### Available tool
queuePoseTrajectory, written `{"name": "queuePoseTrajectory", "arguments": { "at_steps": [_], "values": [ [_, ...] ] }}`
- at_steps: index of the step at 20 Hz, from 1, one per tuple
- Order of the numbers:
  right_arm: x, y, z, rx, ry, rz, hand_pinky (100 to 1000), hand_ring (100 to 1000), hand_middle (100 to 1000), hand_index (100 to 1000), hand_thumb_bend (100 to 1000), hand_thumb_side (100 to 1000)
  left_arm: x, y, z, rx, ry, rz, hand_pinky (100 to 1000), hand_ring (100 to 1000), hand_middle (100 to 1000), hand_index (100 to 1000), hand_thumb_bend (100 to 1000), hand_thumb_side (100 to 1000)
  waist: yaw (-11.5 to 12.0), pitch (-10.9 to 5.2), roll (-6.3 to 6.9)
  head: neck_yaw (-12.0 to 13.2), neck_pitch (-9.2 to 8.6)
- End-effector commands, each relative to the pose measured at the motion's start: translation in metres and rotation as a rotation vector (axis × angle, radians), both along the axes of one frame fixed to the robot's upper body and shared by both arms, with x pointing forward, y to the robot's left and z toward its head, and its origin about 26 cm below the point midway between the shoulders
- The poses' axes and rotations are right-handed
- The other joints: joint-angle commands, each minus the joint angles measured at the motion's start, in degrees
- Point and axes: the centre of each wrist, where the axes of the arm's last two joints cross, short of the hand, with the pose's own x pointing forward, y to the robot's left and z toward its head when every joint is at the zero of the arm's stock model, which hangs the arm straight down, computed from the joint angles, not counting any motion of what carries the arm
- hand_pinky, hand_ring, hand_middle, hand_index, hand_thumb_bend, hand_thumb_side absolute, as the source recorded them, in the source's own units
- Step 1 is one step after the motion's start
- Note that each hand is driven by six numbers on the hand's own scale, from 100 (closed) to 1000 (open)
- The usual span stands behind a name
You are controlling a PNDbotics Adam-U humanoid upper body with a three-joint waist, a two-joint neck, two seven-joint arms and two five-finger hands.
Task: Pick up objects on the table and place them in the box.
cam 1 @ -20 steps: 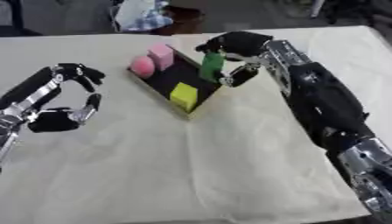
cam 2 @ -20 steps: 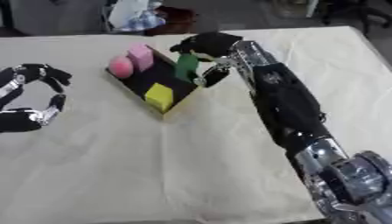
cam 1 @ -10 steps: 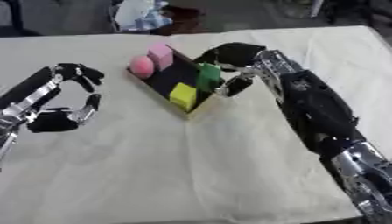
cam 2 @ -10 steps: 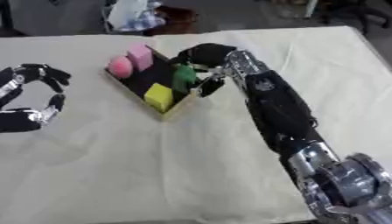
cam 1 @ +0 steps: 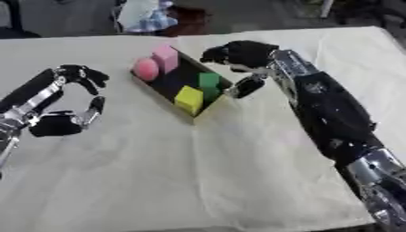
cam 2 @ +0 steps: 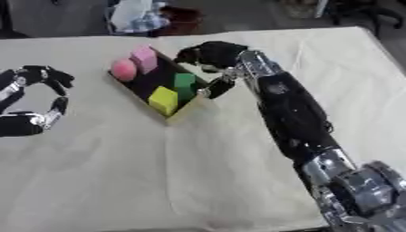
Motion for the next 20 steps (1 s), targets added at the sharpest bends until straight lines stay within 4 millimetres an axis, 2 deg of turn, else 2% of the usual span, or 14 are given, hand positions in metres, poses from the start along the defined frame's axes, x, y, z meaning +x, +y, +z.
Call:
{"name": "queuePoseTrajectory", "arguments": {
  "at_steps": [1, 5, 7, 10, 14, 15, 16, 19, 20],
  "values": [
    [-0.001, -0.025, 0.034, 0.086, -0.114, 0.022, 862, 850, 908, 1000, 100, 163, -0.002, 0.005, 0.011, -0.017, -0.044, 0.016, 796, 623, 652, 823, 100, 413, -0.18, -1.13, 0.18, 0.55, -0.14],
    [-0.011, -0.055, 0.036, 0.202, -0.179, 0.029, 866, 838, 890, 1000, 100, 151, -0.003, 0.003, 0.009, -0.054, -0.062, 0.028, 793, 617, 647, 820, 100, 421, -0.59, -0.94, -0.05, 1.17, -0.14],
    [-0.018, -0.07, 0.029, 0.272, -0.196, 0.014, 873, 823, 866, 1000, 100, 236, -0.005, 0.001, 0.008, -0.091, -0.075, 0.038, 792, 612, 641, 815, 100, 441, -0.69, -0.68, -0.16, 1.7, -0.14],
    [-0.028, -0.088, 0.009, 0.394, -0.198, -0.028, 879, 804, 841, 1000, 100, 306, -0.008, -0.001, 0.002, -0.168, -0.086, 0.064, 790, 606, 633, 809, 100, 496, -0.91, -0.35, -0.25, 2.46, -0.14],
    [-0.044, -0.101, -0.029, 0.546, -0.166, -0.08, 888, 786, 817, 1000, 100, 430, -0.014, -0.008, -0.008, -0.241, -0.1, 0.09, 788, 604, 630, 805, 100, 593, -1.19, 0.12, -0.32, 2.61, -0.14],
    [-0.048, -0.102, -0.039, 0.582, -0.153, -0.09, 890, 781, 814, 1000, 100, 211, -0.016, -0.009, -0.009, -0.253, -0.104, 0.093, 787, 604, 631, 804, 100, 598, -1.22, 0.21, -0.3, 2.64, -0.14],
    [-0.053, -0.102, -0.049, 0.618, -0.139, -0.101, 891, 779, 807, 1000, 100, 465, -0.018, -0.011, -0.011, -0.269, -0.109, 0.097, 785, 601, 626, 800, 100, 641, -1.19, 0.35, -0.26, 2.68, -0.14],
    [-0.067, -0.098, -0.074, 0.696, -0.095, -0.125, 893, 773, 797, 1000, 100, 484, -0.024, -0.015, -0.016, -0.335, -0.121, 0.118, 778, 592, 615, 786, 100, 701, -1.18, 0.64, -0.16, 2.68, -0.15],
    [-0.072, -0.097, -0.08, 0.716, -0.083, -0.131, 893, 770, 791, 1000, 100, 495, -0.025, -0.016, -0.018, -0.36, -0.12, 0.127, 774, 587, 609, 778, 100, 747, -1.17, 0.7, -0.16, 2.65, -0.15]
  ]
}}
